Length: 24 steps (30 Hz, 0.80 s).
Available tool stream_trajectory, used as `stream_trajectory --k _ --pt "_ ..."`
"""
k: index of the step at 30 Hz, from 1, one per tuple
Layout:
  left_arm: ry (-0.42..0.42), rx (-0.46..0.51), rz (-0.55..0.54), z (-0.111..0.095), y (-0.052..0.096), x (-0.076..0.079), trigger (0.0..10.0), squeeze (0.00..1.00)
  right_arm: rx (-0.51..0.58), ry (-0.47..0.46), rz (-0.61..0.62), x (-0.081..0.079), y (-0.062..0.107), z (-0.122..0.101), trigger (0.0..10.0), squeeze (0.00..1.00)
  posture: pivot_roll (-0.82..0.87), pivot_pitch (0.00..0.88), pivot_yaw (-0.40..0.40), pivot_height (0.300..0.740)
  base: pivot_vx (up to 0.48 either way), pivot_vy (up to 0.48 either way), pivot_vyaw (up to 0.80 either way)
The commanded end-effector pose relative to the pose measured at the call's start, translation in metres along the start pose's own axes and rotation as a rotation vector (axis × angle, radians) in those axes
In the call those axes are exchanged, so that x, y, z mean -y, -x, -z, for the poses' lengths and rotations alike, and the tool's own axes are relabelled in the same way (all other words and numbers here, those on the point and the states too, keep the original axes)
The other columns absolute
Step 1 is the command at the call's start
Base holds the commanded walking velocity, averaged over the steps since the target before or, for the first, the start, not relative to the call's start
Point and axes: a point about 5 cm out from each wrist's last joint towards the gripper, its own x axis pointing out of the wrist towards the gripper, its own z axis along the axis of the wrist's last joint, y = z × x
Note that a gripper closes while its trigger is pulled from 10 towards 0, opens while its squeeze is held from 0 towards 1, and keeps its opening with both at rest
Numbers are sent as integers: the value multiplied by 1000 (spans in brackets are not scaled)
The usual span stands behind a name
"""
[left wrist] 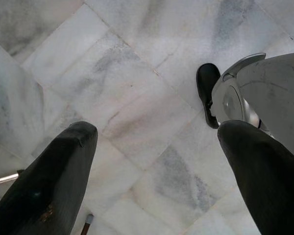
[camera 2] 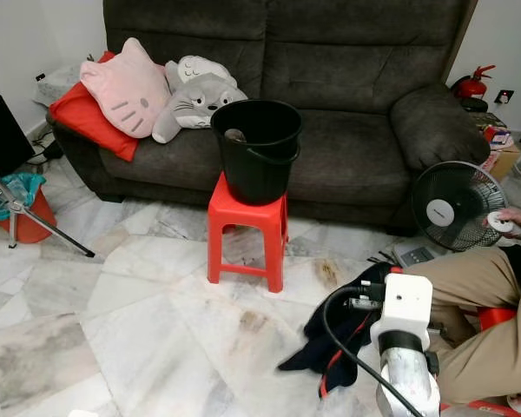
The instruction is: Hang hanger
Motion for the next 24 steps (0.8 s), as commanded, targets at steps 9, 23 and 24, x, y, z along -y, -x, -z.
stream_trajectory --k 9,23,24 --pt "15 -4 -5 3 1 1 10000 0 47 16 7 4 -3 -13 10000 0 45 0 -6 732 0 0 694" --pt "10 -11 5 4 1 1 10000 0 37 8 4 2 -3 -13 10000 0 41 0 -3 732 0 0 800" --pt "9 -12 6 4 1 1 10000 0 37 8 4 2 -3 -13 10000 0 41 0 -3 732 0 0 800"
